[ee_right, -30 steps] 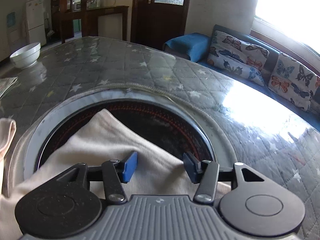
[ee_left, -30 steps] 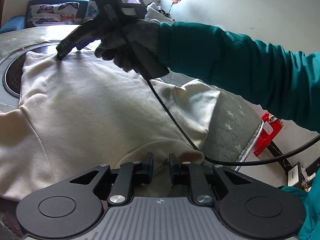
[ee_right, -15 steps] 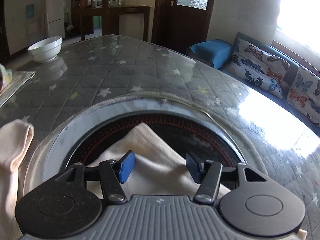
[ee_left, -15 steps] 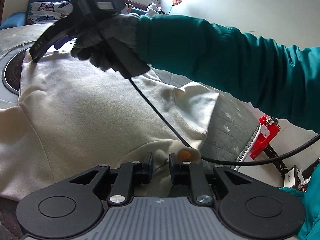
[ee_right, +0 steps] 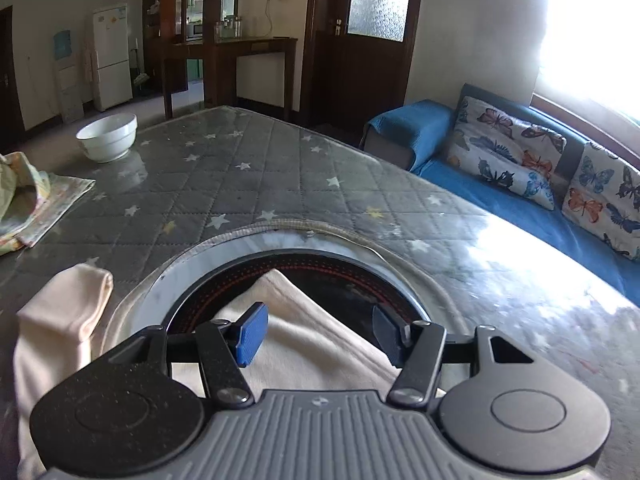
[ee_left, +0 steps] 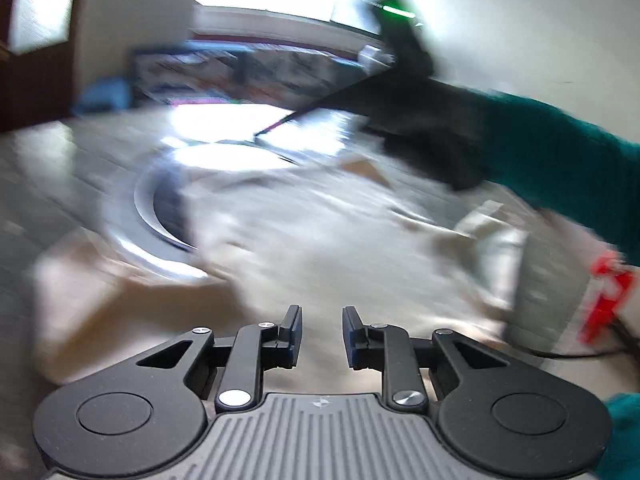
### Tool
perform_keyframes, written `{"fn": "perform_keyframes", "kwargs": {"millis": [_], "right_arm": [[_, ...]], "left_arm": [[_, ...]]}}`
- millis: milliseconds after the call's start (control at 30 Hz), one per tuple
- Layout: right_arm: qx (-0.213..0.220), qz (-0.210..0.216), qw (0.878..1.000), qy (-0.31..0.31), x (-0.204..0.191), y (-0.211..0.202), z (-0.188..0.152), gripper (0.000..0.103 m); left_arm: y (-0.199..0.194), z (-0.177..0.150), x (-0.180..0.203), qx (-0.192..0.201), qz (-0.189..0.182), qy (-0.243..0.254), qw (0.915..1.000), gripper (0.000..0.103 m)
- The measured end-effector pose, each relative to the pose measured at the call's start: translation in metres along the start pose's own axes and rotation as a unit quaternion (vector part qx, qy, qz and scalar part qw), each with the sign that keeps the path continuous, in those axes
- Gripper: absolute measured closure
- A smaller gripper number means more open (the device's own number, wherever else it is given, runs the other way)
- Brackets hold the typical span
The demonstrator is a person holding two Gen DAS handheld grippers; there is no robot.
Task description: Fold clothes
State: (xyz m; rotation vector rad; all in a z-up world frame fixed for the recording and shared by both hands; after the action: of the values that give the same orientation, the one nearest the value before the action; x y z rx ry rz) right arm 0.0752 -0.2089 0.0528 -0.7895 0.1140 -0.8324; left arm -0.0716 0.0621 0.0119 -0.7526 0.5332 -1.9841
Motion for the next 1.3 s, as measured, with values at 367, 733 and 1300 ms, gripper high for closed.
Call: {"fn": "perform_keyframes", "kwargs": {"millis": [367,733,1300], "right_arm": [[0.0,-0.009,1.0,-0.021,-0.006,-0.081,-0.035,0.042],[-0.017,-0.011,1.0,-0.016,-0.027,-0.118,-0.078,0.042],[-0.043,0.002,0.999,0.003,-0.054,-0.129,-0.118,0.042]], "left_arm": [[0.029,0.014,-0.044,0.043,0.179,0.052,0.9815,0.067],[0.023,0.014,-0.084,0.059,0.185,-0.014,0.9809,0.096],[-0.047,-0.01,-0.186,0.106,0.29,-0.212,0.927,0.097]]}}
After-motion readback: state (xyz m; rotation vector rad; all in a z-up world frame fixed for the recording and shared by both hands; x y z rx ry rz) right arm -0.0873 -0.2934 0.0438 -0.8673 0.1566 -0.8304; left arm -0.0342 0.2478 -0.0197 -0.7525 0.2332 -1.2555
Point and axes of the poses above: each gripper's, at about its wrist camera, not at the fingertips, and y roughly the way its jaws point, x to its right, z to its top, the point moved 1 cm from there along y, roughly the way its jaws point, and after that the axes turned 10 degrees about -y, right-handed, at the moved point
